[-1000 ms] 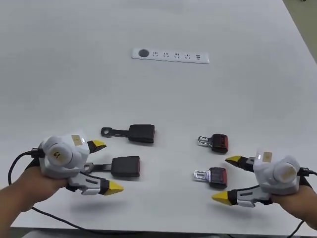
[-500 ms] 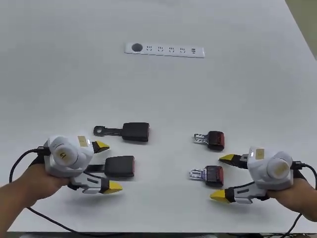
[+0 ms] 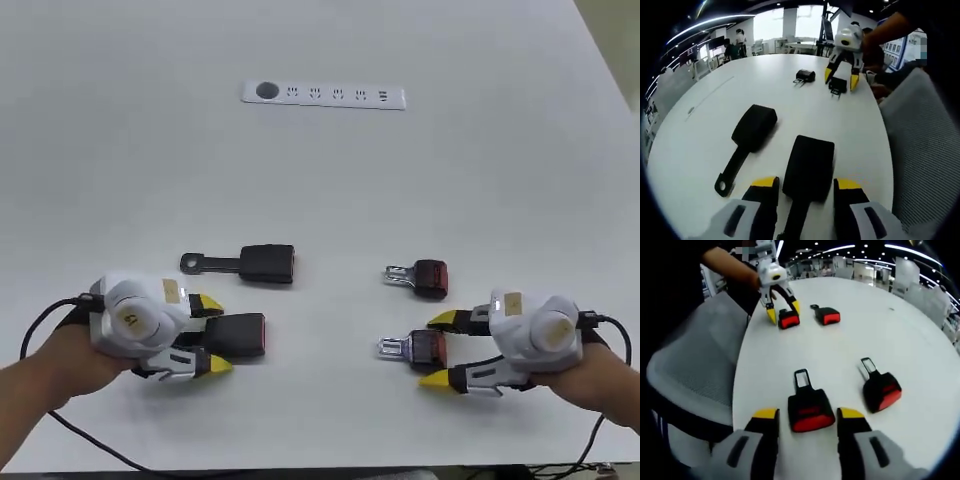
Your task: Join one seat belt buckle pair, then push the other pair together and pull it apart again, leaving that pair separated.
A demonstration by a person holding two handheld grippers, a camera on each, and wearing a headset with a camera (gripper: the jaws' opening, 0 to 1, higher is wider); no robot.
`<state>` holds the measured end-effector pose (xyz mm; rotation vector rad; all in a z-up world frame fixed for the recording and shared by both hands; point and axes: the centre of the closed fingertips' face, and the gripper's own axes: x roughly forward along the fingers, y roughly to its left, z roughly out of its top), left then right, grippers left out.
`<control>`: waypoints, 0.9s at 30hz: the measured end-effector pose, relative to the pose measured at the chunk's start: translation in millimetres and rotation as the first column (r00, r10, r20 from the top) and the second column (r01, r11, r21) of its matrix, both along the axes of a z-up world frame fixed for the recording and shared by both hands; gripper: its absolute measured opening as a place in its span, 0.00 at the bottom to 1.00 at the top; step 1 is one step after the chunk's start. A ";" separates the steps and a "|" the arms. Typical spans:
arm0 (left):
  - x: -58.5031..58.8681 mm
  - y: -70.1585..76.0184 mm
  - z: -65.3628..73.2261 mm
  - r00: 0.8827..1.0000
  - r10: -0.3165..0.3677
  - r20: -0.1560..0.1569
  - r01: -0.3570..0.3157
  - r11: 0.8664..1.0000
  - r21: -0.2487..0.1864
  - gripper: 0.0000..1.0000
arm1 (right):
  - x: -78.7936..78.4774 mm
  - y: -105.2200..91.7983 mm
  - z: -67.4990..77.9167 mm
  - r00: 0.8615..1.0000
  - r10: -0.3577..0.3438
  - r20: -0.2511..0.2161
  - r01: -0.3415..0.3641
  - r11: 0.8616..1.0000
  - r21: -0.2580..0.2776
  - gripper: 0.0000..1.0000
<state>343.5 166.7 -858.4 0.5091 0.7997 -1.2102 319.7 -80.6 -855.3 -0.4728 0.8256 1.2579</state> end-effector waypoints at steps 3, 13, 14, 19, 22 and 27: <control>-2.1 1.0 -1.5 0.999 -0.040 0.008 0.040 0.999 0.019 0.43 | 0.0 -0.8 0.2 1.000 0.011 0.005 -0.011 1.000 -0.006 0.46; -0.1 0.4 -1.9 0.988 -0.153 0.013 0.152 0.986 0.064 0.34 | 2.0 -1.8 -1.8 0.998 0.052 0.036 -0.052 0.999 -0.015 0.37; -0.9 0.6 -1.1 0.986 -0.165 0.012 0.164 0.984 0.070 0.34 | 2.5 -1.8 -1.7 0.998 0.051 0.036 -0.051 0.999 -0.011 0.36; -1.4 0.6 -0.9 0.983 -0.181 0.010 0.180 0.980 0.081 0.33 | 2.3 -2.0 -1.3 0.998 0.049 0.042 -0.049 0.999 0.001 0.36; -2.0 1.2 -0.4 0.983 -0.184 0.009 0.183 0.979 0.085 0.33 | 2.5 -1.6 -0.8 0.997 0.057 0.044 -0.057 0.998 0.000 0.35; -2.7 1.1 -0.2 0.981 -0.195 0.007 0.194 0.976 0.097 0.33 | 2.3 -3.0 -1.1 0.997 0.066 0.036 -0.066 0.998 0.017 0.35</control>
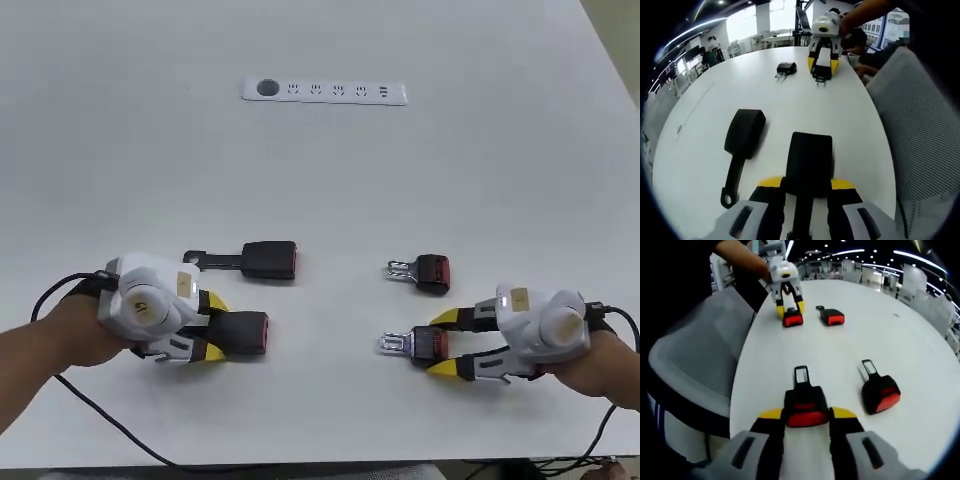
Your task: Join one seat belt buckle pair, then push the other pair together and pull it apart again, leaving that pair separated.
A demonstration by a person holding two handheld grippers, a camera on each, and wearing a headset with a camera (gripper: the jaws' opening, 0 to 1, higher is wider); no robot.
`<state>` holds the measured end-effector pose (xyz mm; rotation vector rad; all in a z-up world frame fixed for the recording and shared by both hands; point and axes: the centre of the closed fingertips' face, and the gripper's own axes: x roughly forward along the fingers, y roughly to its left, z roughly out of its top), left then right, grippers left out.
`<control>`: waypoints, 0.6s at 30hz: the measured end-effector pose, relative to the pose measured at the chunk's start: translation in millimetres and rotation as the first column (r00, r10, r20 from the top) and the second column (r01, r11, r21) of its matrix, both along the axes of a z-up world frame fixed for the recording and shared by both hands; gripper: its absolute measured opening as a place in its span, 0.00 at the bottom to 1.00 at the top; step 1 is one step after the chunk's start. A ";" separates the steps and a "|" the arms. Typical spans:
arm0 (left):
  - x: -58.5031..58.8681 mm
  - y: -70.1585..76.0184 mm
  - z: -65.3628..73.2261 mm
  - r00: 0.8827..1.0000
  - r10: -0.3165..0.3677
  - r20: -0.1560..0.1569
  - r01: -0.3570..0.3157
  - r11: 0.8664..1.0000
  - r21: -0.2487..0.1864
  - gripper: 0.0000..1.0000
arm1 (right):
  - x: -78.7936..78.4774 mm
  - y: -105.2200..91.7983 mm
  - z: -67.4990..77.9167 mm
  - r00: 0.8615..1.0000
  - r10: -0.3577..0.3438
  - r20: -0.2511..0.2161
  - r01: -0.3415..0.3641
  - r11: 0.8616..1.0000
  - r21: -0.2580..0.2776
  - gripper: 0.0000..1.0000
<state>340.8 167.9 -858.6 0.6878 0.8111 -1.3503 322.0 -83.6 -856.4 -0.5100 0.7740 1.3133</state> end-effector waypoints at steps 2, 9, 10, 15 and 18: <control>-0.1 0.8 0.3 1.000 0.005 -0.004 -0.005 1.000 -0.003 0.33 | -0.7 0.6 0.8 1.000 0.008 0.002 -0.008 1.000 0.004 0.35; -1.0 1.0 1.1 1.000 0.005 -0.009 -0.005 1.000 0.005 0.33 | 1.3 5.9 1.6 1.000 -0.017 0.003 0.017 0.999 0.042 0.35; -1.0 0.8 1.2 1.000 0.005 -0.010 -0.005 1.000 0.006 0.33 | 1.3 8.0 1.9 1.000 -0.023 0.002 0.023 0.998 0.050 0.35; -0.6 1.2 1.5 1.000 0.005 -0.015 -0.004 1.000 0.018 0.33 | 3.2 14.1 1.4 0.999 -0.032 0.003 0.032 0.997 0.072 0.35; -0.3 1.2 1.5 1.000 0.006 -0.018 -0.006 1.000 0.022 0.33 | 3.8 20.2 1.0 1.000 -0.030 0.002 0.030 0.996 0.083 0.35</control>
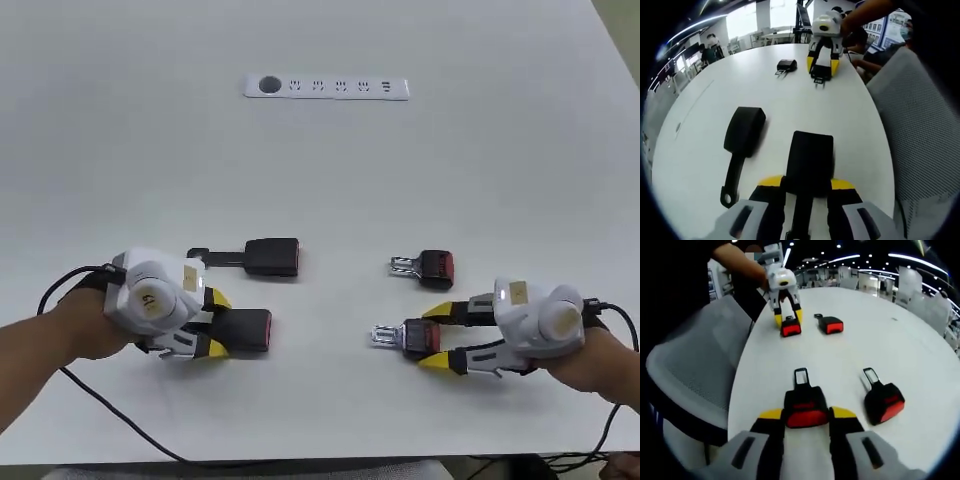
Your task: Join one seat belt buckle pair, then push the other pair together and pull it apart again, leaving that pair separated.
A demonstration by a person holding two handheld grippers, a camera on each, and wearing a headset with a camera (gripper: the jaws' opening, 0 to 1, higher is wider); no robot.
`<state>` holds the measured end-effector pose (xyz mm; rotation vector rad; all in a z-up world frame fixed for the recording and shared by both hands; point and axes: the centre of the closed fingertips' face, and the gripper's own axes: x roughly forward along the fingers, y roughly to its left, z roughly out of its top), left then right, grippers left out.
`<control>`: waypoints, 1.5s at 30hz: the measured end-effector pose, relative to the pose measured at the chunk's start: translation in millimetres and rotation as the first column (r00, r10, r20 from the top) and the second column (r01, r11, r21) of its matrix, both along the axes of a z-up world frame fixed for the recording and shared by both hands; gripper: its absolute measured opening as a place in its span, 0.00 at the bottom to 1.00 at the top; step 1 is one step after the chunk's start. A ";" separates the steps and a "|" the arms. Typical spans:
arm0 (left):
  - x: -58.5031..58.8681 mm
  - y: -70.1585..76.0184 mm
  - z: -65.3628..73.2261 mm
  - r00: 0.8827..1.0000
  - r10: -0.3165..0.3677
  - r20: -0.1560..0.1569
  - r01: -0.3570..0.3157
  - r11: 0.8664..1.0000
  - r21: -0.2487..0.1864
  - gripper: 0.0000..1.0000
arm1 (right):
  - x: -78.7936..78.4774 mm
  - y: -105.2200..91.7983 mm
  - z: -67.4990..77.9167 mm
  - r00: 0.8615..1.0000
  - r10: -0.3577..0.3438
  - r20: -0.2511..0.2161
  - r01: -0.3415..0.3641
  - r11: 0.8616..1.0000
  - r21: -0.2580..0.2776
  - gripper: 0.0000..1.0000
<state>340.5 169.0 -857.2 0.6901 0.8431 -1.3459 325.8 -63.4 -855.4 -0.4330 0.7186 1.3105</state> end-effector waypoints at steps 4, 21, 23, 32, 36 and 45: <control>0.1 -0.2 -0.3 1.000 -0.011 -0.002 0.011 1.000 0.015 0.32 | 1.1 8.1 0.3 1.000 -0.001 0.000 0.001 1.000 0.013 0.35; 0.8 0.1 -0.3 1.000 0.011 -0.002 -0.011 1.000 0.019 0.32 | -0.7 57.1 0.1 1.000 0.002 0.019 -0.004 0.996 0.092 0.35; 0.8 -0.1 -0.3 1.000 0.004 -0.002 -0.004 1.000 0.024 0.32 | -0.8 61.3 0.7 1.000 0.011 0.016 -0.012 0.995 0.100 0.35; 1.1 0.1 -0.4 1.000 -0.001 -0.010 0.001 1.000 0.031 0.32 | 0.9 81.9 1.3 1.000 0.024 0.015 -0.025 0.993 0.113 0.35; 1.1 -0.2 -0.5 1.000 0.001 -0.010 0.000 0.999 0.032 0.32 | 2.2 92.8 1.7 0.999 0.032 0.017 -0.034 0.992 0.119 0.35; 1.1 0.1 -0.5 1.000 -0.004 -0.009 0.004 0.999 0.033 0.32 | 6.2 114.1 0.4 0.999 0.034 0.016 -0.035 0.992 0.125 0.35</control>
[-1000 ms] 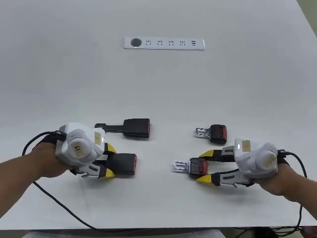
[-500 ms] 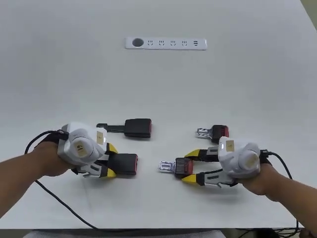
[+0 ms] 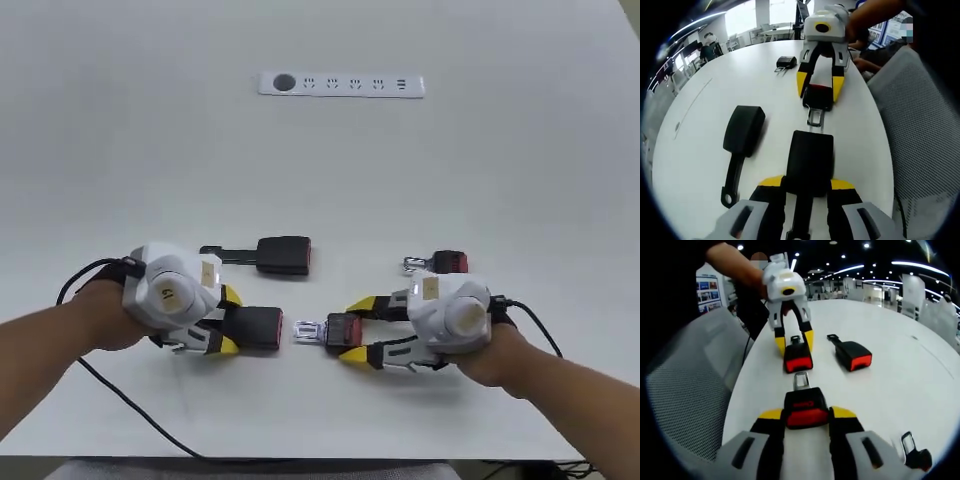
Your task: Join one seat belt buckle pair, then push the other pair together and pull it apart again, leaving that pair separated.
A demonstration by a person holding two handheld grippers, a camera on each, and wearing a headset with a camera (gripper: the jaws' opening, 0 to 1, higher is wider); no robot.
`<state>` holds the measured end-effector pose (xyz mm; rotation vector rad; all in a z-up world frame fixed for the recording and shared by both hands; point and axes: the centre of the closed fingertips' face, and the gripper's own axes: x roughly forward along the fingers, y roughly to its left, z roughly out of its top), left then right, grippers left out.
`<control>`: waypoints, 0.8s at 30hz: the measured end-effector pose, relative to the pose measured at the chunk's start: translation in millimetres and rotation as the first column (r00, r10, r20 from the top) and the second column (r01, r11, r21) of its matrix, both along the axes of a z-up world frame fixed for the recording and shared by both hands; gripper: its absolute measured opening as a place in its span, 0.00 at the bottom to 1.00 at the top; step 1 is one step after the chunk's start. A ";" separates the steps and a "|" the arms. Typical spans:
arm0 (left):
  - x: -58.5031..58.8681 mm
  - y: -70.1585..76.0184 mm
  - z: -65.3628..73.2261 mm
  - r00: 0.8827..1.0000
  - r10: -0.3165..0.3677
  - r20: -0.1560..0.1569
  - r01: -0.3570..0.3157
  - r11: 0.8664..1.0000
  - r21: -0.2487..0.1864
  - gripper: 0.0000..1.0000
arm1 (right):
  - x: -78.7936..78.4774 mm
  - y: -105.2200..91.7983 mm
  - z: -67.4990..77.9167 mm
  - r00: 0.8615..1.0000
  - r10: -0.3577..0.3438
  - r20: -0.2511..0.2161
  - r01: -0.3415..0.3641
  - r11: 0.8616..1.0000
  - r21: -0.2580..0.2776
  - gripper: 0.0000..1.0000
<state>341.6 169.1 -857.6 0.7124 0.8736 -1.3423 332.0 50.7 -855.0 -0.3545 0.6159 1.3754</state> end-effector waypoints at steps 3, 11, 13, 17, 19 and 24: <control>-0.2 -0.2 0.1 1.000 0.001 0.001 -0.001 1.000 -0.001 0.32 | -0.2 5.7 -0.4 1.000 0.003 -0.003 -0.003 1.000 0.003 0.35; -0.1 0.0 -0.3 1.000 0.003 -0.001 -0.003 1.000 0.002 0.32 | 0.4 20.1 0.8 1.000 0.012 -0.003 -0.012 1.000 -0.001 0.35; -0.3 0.1 -0.5 1.000 0.000 0.000 0.000 1.000 0.005 0.32 | 1.1 23.4 0.8 1.000 0.012 0.002 -0.012 1.000 -0.004 0.35; -0.3 0.2 -0.8 1.000 -0.005 0.004 0.005 1.000 0.007 0.32 | 1.6 30.4 0.8 1.000 0.016 0.002 -0.016 1.000 -0.012 0.35; -0.5 0.3 -0.8 1.000 -0.009 0.007 0.009 1.000 0.009 0.32 | 2.1 32.1 -0.1 1.000 0.021 0.002 -0.021 1.000 -0.014 0.35; -0.5 0.3 -0.6 1.000 -0.012 0.012 0.012 1.000 0.008 0.32 | 2.2 32.4 1.0 1.000 0.018 -0.001 -0.018 0.999 -0.030 0.34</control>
